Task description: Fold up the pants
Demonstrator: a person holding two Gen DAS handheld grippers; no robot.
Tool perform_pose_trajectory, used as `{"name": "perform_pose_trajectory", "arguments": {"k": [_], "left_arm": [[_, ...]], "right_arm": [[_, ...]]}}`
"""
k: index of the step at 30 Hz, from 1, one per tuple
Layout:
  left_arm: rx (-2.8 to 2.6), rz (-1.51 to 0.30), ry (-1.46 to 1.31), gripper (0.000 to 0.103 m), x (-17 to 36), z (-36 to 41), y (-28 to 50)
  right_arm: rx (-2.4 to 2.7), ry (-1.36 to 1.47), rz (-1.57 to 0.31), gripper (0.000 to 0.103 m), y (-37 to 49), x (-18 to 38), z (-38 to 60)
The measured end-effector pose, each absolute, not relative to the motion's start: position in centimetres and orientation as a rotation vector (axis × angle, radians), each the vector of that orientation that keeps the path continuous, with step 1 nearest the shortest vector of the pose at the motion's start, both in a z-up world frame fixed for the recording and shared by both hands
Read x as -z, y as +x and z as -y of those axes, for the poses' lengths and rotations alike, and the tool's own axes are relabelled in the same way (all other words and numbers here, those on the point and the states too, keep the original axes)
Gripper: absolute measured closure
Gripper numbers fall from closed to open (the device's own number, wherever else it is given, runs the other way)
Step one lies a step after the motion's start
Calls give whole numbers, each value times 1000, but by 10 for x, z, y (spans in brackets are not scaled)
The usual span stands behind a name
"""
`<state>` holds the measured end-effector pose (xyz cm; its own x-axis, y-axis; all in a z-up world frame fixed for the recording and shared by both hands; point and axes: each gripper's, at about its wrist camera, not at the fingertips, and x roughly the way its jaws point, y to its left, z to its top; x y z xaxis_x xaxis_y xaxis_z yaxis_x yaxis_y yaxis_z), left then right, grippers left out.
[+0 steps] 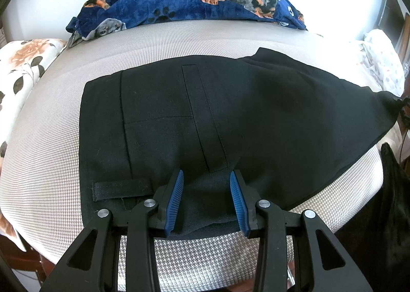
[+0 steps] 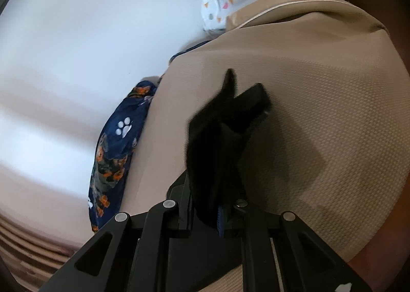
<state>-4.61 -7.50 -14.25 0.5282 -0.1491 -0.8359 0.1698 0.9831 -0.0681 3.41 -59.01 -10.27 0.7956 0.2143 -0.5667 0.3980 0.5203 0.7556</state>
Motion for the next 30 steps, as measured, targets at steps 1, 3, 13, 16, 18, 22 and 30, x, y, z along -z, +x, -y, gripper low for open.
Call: {"name": "perform_pose_trajectory", "arguments": {"k": [1, 3, 13, 16, 18, 22, 30], "left_arm": [[191, -996, 23, 63, 142, 75, -46], [191, -997, 22, 63, 142, 75, -46], [191, -997, 24, 63, 142, 76, -46], [192, -996, 23, 62, 142, 76, -46], [192, -996, 23, 62, 142, 76, -46], [192, -996, 23, 62, 142, 76, -46], [193, -996, 24, 62, 142, 75, -46]], "right_arm": [[115, 1036, -672, 90, 35, 102, 588], [104, 1019, -674, 90, 36, 99, 581], [27, 962, -687, 90, 43, 88, 544], [-4, 951, -697, 90, 49, 85, 529], [-30, 947, -708, 90, 53, 85, 516], [-82, 948, -733, 90, 58, 88, 493], [-192, 973, -785, 90, 65, 105, 439]]}}
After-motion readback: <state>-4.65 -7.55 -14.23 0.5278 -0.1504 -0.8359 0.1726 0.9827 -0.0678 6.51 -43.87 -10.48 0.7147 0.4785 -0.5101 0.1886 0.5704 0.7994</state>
